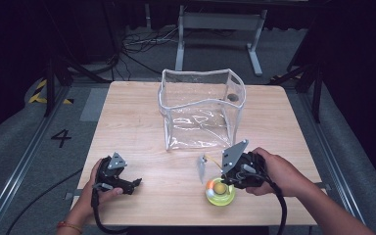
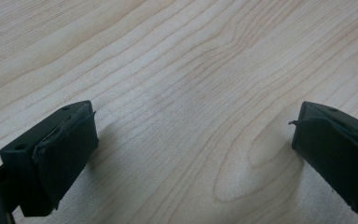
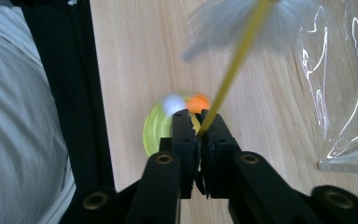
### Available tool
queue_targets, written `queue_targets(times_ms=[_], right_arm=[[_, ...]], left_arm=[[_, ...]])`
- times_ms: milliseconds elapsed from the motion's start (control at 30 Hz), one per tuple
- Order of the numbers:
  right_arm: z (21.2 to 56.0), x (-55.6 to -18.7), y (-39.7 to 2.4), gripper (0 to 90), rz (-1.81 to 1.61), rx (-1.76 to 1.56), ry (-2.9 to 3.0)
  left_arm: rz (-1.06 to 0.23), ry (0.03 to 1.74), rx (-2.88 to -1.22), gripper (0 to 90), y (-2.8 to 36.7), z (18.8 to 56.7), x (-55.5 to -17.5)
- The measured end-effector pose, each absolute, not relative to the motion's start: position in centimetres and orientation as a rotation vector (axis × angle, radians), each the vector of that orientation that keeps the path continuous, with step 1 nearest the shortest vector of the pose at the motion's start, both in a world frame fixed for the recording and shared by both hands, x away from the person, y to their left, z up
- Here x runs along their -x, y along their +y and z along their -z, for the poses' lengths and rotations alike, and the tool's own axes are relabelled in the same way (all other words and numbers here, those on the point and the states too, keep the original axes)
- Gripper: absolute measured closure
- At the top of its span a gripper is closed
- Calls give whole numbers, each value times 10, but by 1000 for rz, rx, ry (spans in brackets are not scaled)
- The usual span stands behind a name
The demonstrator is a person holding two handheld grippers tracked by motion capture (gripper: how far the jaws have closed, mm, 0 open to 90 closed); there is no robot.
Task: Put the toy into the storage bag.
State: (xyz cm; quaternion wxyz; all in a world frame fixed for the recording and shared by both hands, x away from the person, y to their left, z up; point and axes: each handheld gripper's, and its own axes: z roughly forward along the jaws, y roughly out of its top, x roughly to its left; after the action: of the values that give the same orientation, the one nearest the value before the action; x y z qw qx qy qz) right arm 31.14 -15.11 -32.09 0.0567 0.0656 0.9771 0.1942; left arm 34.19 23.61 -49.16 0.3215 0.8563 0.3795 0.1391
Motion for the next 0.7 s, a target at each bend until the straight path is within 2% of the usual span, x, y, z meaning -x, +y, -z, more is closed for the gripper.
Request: queue_targets(times_ms=[433, 700], right_arm=[[314, -316, -166, 885, -548, -223, 2945], [306, -328, -190, 884, -509, -318, 2908]], left_arm=[[-358, 999, -2246, 4, 236, 492, -342], [-358, 999, -2246, 4, 236, 492, -342]])
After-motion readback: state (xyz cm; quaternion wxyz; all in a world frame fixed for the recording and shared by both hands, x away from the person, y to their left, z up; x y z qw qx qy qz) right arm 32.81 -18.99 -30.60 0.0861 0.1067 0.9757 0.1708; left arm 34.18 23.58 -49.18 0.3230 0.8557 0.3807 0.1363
